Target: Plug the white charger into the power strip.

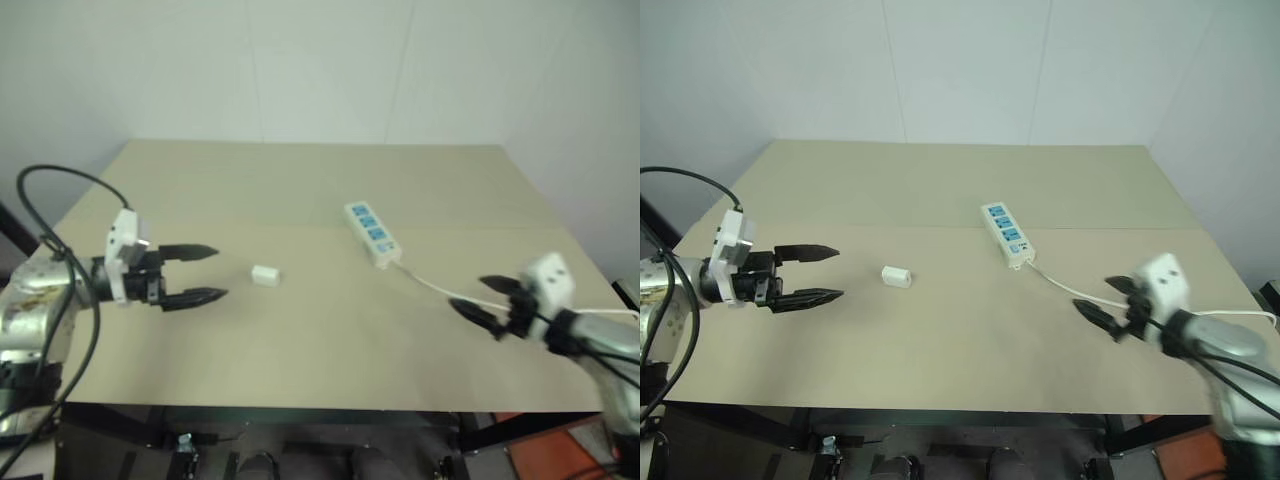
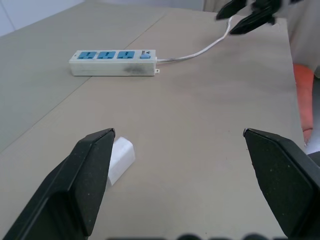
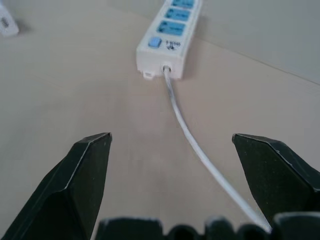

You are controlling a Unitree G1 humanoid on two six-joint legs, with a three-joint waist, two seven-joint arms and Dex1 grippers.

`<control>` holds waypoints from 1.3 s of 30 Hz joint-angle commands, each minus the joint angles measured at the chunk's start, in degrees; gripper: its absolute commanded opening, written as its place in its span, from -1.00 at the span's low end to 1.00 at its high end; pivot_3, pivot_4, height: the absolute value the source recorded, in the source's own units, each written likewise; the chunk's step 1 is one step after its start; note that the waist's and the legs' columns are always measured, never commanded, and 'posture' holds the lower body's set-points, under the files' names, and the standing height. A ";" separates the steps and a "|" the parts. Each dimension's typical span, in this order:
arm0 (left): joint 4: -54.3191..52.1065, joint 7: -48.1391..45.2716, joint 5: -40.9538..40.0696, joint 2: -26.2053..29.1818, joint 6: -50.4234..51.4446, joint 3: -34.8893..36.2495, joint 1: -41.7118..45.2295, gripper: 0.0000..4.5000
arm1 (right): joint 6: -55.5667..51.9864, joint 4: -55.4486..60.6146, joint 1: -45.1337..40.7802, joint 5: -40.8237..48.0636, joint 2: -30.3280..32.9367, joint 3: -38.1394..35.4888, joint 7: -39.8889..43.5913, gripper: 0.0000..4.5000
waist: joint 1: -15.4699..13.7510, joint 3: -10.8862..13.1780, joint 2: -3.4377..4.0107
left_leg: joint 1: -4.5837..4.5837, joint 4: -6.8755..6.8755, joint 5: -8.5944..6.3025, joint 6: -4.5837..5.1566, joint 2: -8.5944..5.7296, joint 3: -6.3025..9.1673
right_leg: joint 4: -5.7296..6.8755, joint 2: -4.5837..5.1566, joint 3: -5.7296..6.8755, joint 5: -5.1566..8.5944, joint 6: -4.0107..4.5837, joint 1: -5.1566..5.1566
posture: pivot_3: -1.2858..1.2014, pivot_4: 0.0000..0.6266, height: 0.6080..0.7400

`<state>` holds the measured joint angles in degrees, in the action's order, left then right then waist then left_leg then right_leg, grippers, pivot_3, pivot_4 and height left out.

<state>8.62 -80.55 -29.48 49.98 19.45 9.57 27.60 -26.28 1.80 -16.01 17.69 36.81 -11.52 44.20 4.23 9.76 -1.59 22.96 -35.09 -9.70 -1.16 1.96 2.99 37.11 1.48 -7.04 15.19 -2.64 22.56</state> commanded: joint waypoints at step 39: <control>2.12 -1.64 2.60 -3.89 -5.74 -4.72 4.96 1.00 | -3.08 4.86 -2.26 -6.84 -4.14 9.10 -2.08 -0.99 | -0.41 0.01 0.02 | 0.77 -0.11 0.00 0.00 -0.01 0.14 | 0.12 -0.02 0.10 -0.31 0.41 0.66 | 0.03 -0.52 1.00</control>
<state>11.15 -81.99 -27.03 45.77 14.92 4.25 31.58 -28.00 1.37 -18.40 9.39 32.31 -0.09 43.27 3.83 9.77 -1.57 23.71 -35.22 -9.70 -1.17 1.95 3.11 37.23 1.46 -6.95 14.90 -2.31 23.21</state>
